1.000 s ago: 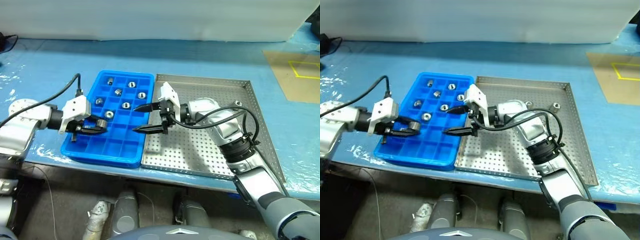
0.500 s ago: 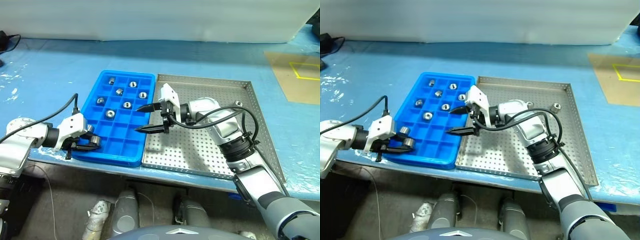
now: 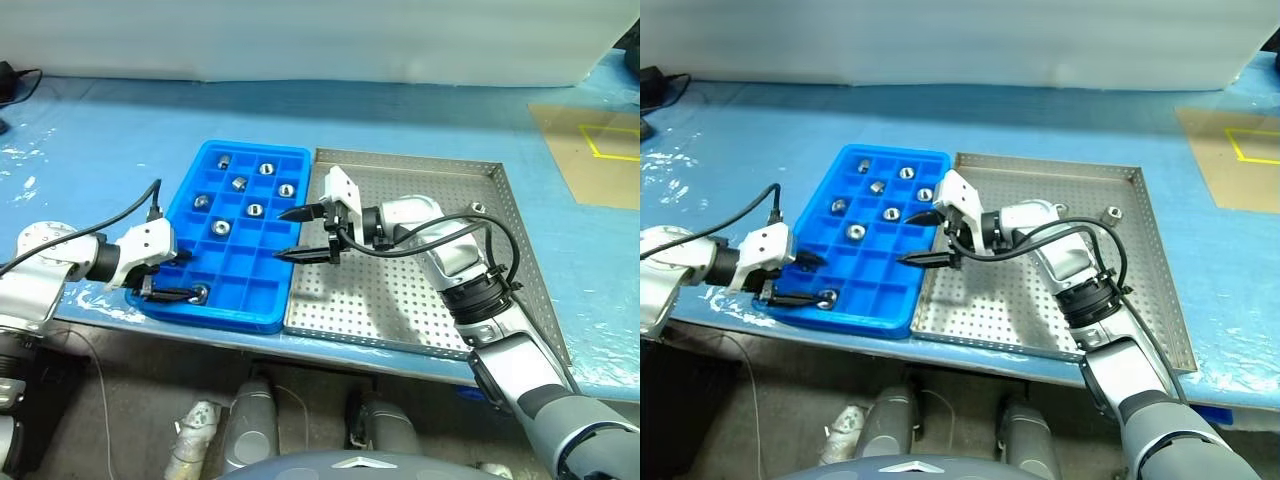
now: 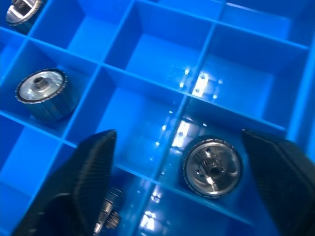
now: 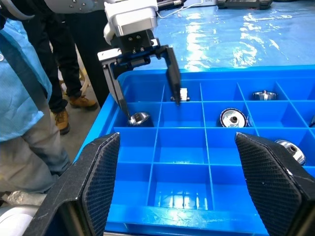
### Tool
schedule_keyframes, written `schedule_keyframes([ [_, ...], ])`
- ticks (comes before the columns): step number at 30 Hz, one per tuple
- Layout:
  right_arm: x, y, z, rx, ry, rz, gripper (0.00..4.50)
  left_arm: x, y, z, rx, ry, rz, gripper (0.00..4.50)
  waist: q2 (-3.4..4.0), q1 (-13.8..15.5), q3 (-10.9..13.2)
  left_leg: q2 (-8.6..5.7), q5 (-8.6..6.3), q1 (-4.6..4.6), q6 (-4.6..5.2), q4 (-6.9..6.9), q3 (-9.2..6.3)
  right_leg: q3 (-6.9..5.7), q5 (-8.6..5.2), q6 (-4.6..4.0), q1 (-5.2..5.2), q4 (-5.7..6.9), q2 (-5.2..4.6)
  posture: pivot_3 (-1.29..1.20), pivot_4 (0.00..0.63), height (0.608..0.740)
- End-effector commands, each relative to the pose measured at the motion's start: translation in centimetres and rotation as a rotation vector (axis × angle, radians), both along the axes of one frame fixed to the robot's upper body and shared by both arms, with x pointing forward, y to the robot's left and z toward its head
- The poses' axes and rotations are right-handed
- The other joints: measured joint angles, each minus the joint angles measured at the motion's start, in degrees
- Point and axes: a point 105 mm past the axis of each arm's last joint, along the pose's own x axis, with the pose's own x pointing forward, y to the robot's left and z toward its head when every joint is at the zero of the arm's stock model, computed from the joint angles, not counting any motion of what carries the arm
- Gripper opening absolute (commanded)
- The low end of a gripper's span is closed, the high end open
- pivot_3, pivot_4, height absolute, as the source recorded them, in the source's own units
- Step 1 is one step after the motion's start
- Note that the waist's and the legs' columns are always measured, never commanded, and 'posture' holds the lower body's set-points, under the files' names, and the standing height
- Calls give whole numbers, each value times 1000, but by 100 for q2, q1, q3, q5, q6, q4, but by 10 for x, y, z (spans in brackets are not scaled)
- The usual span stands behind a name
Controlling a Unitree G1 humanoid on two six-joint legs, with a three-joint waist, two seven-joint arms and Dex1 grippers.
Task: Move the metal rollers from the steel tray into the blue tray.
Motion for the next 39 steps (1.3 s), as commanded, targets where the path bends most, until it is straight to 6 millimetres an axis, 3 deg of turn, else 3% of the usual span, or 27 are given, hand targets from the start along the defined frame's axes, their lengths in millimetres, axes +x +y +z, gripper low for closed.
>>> schedule_keyframes([
  [1, -1, -4, 10, 26, -50, -11, 3851, 14, -18, 28, -109, -92, -13, 4445, -3, 9, -1, 1, 0, 0, 0, 2, -1, 0, 0, 0, 0, 0, 1, 99, 150, 740],
  [3, 1, -10, 12, 31, -51, -31, 3851, 21, -36, 48, -223, -148, -29, 4445, -2, 38, -1, 0, 1, -1, -1, 6, -4, -2, 0, 0, 2, 9, -2, 99, 150, 740],
  [6, 7, -26, 14, 20, -63, -85, 3851, 23, -60, 61, -313, -187, -96, 4445, -3, 34, -1, 0, -5, -9, 7, 46, -5, -1, 0, -1, 2, 32, -4, 61, 150, 740],
  [10, 25, -66, 10, -31, -78, -242, 3851, 34, -95, 78, -501, -215, -129, 4445, -3, 4, -1, -2, -11, -2, 17, 86, -5, 7, -1, -1, 3, 77, -7, 15, 150, 740],
  [16, 53, -134, -5, -81, -83, -546, 3851, 42, -136, 63, -565, -157, -183, 4445, -3, -61, 0, -2, -7, 5, 10, 115, -4, 17, 1, 2, 18, 83, -8, -77, 150, 740],
  [19, 71, -179, -16, -60, -83, -794, 3851, 43, -160, 55, -600, -121, -227, 4445, -4, -149, 0, -1, -9, 6, 15, 117, -3, 19, 1, 2, 18, 84, -5, -109, 150, 740],
  [23, 77, -217, -24, -42, -85, -975, 3851, 40, -175, 50, -605, -100, -279, 4445, -3, -219, 0, -4, -18, -6, 32, 127, -3, 19, 1, 2, 13, 81, -4, -140, 150, 740],
  [30, 68, -233, -38, -43, -64, -1037, 3851, 41, -178, 39, -580, -76, -303, 4445, -1, -399, -1, -1, -31, -1, 53, 128, 0, 21, 1, 2, 14, 81, 1, -178, 150, 740],
  [35, 59, -225, -44, -43, -33, -997, 3851, 43, -177, 39, -587, -63, -301, 4445, -1, -447, 0, -1, -41, -2, 70, 139, 1, 21, 1, 1, 19, 81, -1, -184, 150, 740],
  [39, 54, -223, -61, -74, 2, -1002, 3851, 46, -173, 37, -582, -57, -282, 4445, 0, -454, -1, 0, -42, 4, 72, 142, 1, 22, 1, 2, 25, 81, -2, -178, 150, 740],
])
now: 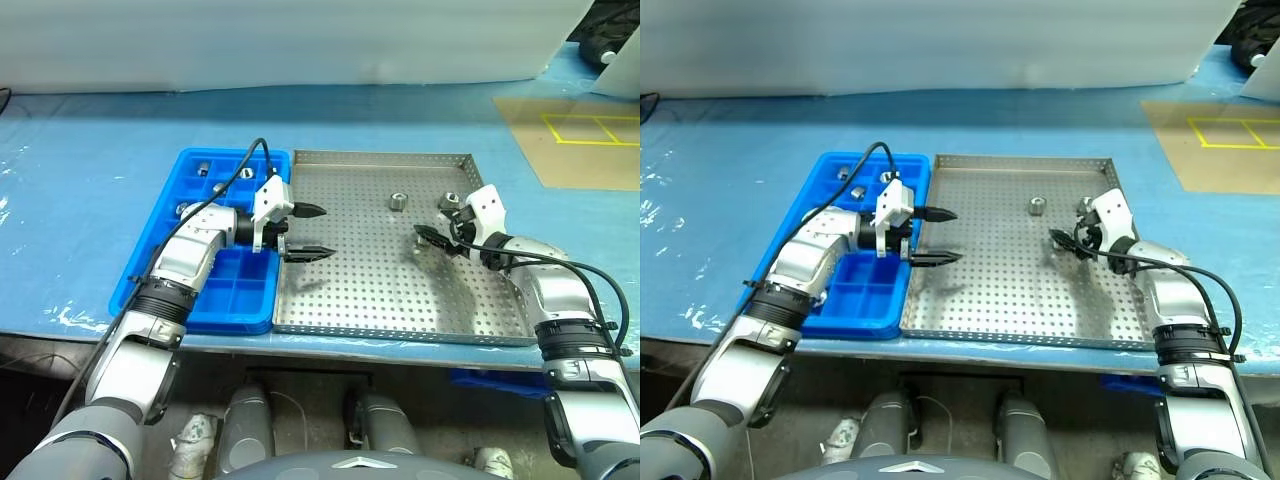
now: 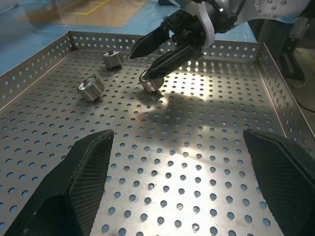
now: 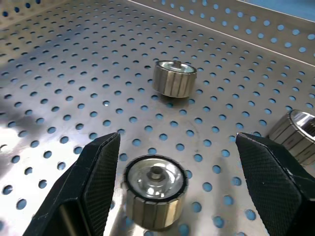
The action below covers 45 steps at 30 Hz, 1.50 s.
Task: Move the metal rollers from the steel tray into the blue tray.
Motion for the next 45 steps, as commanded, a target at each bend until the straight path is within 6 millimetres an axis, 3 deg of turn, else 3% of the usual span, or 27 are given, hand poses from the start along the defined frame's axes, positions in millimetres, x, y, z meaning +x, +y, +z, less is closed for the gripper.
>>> schedule_keyframes([
  [1, -2, 0, -5, 6, 2, -8, 3851, 3, 3, 10, -10, -38, 5, 4445, 0, 0, 0, 0, 0, -1, 1, 0, 0, 0, 0, 0, 0, 0, 0, -177, 150, 740],
  [5, -7, -6, -33, 12, 80, -48, 3851, 3, 5, 6, -5, -30, 16, 4445, 0, 0, 0, -1, -2, -3, 4, 0, 0, 0, 0, -1, 0, -5, -1, -171, 150, 740],
  [9, -6, -9, -42, 2, 87, -82, 3851, 4, 8, 3, 12, -37, 29, 4445, 1, -6, -1, -1, -5, 1, 8, 0, 3, 0, 0, 0, 4, -7, -3, -167, 150, 740],
  [12, -3, -8, -39, 17, 65, -87, 3273, 4, 10, 5, 11, -40, 32, 4500, 1, -10, -1, -1, -5, 5, 8, 2, 3, 0, 0, 0, 8, -6, -4, -165, 150, 740],
  [17, -1, 0, -30, 29, 32, -56, 1740, 0, 19, 8, 32, -24, 11, 4500, 1, -17, 0, 0, -5, 9, 7, 0, 3, 0, -1, 0, 11, -7, -4, -160, 150, 740],
  [21, 4, 6, -23, 7, 7, -50, 1676, -1, 28, 6, 62, -18, 16, 4500, 2, -19, 0, 0, -5, 9, 7, -5, 3, 0, -1, 0, 10, -11, -4, -155, 150, 740],
  [26, 3, 49, 6, 45, -48, 133, 1676, -11, 50, 14, 111, -12, -6, 4500, 9, -43, 5, 3, -3, 2, 3, -18, 7, 3, -1, -1, -8, -12, 1, -132, 150, 740],
  [32, -8, 128, 44, 86, -110, 441, 1676, 3, 85, 34, 52, -25, 179, 4500, 13, -15, 7, 4, 2, -3, -4, -37, 8, 1, -3, -4, -22, -12, 2, -58, 150, 740],
  [38, -8, 195, 50, 84, -120, 667, 1676, 2, 119, 41, 43, -47, 348, 4500, 12, 38, 7, 3, 4, -9, -9, -55, 7, -1, -7, -9, -31, -19, -4, 53, 150, 740],
  [45, -2, 246, 47, 100, -124, 783, 1676, -11, 153, 43, 42, -61, 513, 4500, 10, 164, 8, 3, 18, -58, -31, -60, 4, -8, -7, -10, -88, -7, -3, 147, 150, 740],
])
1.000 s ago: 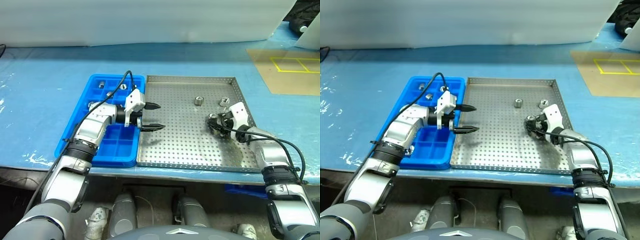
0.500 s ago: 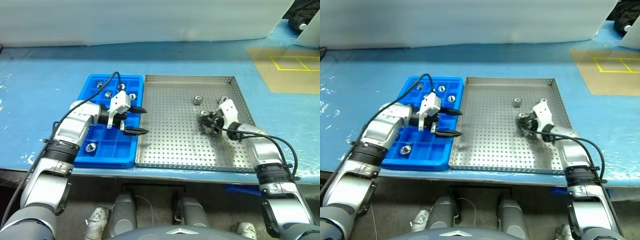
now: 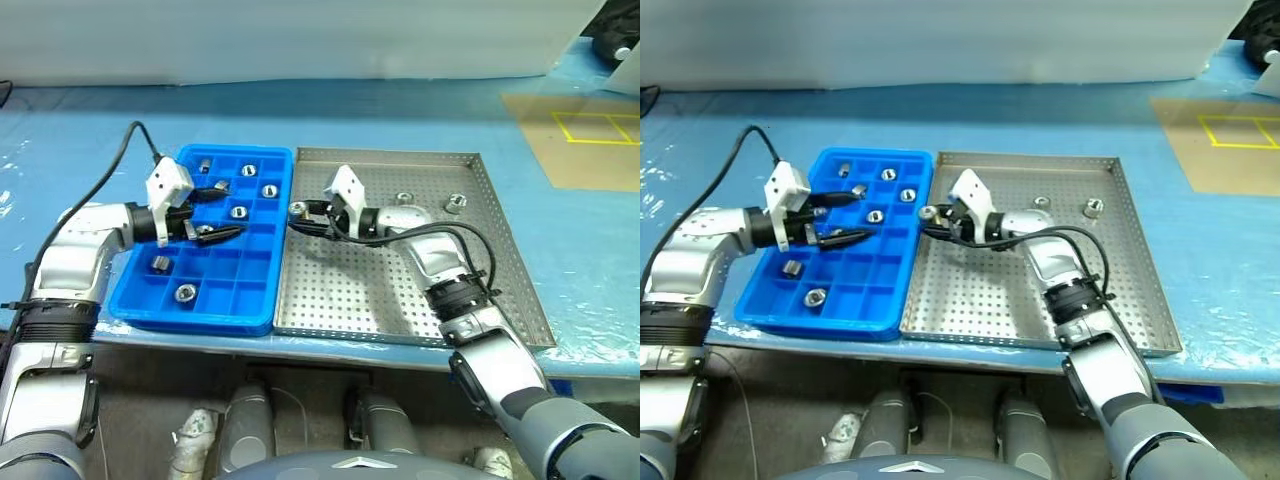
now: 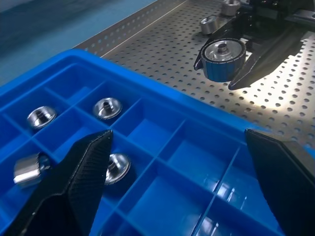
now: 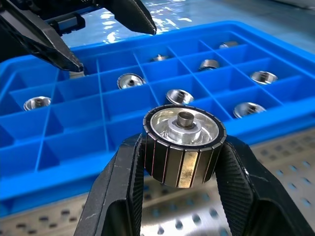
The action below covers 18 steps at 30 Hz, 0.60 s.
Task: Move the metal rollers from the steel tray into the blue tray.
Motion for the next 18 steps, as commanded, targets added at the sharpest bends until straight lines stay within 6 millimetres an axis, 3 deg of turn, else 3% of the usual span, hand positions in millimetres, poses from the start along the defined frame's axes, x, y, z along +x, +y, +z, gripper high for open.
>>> schedule_keyframes([
  [1, -2, 23, 8, 3, -62, 78, 1676, -12, 12, 18, -10, -61, 52, 4500, -1, 28, 0, 1, 1, -3, -2, -1, -1, -3, 0, -1, -3, 0, -1, 157, 150, 740],
  [12, -19, 37, -15, -45, -38, 172, 1676, -31, 6, 2, 3, -3, 48, 4500, -4, 264, 1, 5, 1, -5, -3, -2, -9, -8, -1, -2, -3, 3, -4, 185, 150, 740],
  [17, -5, 31, -13, -33, -44, 67, 3217, -29, 0, 1, 2, 3, 29, 4500, -5, 274, 1, 5, 10, 4, -17, -5, -9, -5, -1, -2, -2, 11, -2, 173, 150, 740],
  [18, -4, 29, -10, -17, -44, 60, 3217, -28, -2, 2, -1, 2, 17, 4500, -5, 276, 0, 4, 10, 5, -19, -5, -9, -5, -1, -2, -2, 11, -2, 155, 150, 740],
])
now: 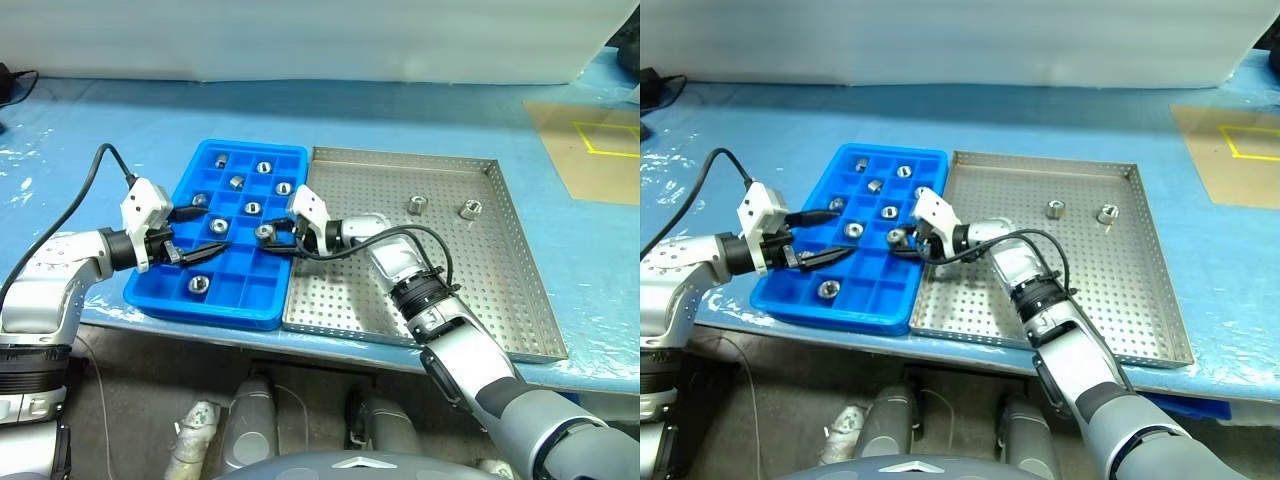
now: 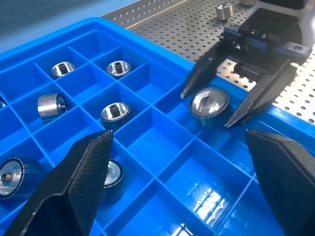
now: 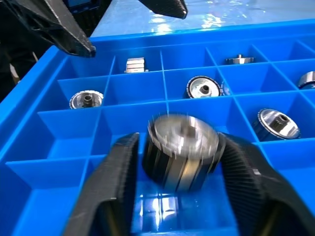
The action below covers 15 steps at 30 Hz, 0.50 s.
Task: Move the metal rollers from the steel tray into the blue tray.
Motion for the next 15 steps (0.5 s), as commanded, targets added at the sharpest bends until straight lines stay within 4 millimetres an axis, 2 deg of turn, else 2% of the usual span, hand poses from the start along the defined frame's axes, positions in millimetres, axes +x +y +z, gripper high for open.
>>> schedule_keyframes([
  [1, 7, -4, 16, 49, -35, -37, 3217, 1, -9, 11, 4, -36, -43, 4500, 0, 5, 0, -1, 0, 0, 0, 0, 0, 0, 0, 0, 0, 0, 0, 155, 150, 740],
  [4, 12, -15, 28, 105, -39, -91, 3217, 4, -16, 12, 3, -34, -75, 4500, 0, 13, 0, -2, 5, -3, -8, 1, 1, 1, 0, 0, 0, -2, 0, 133, 150, 740],
  [10, 29, -61, 47, 153, -89, -266, 3217, 11, -43, 15, -26, -44, -175, 4500, -2, 3, -1, -5, 9, -3, -14, 4, 3, 5, 1, 2, 1, -2, 0, 32, 150, 740],
  [13, 61, -115, 55, 169, -142, -551, 3217, 20, -70, 18, -79, -58, -234, 4500, -2, 1, -1, -4, 14, -1, -23, 4, 4, 7, 1, 2, 1, 1, 4, -27, 150, 740],
  [15, 80, -165, 49, 124, -185, -783, 3217, 28, -93, 16, -107, -61, -290, 4500, -2, -1, -1, -7, 17, 0, -27, 7, 4, 9, 2, 2, 4, 3, 3, -63, 150, 740],
])
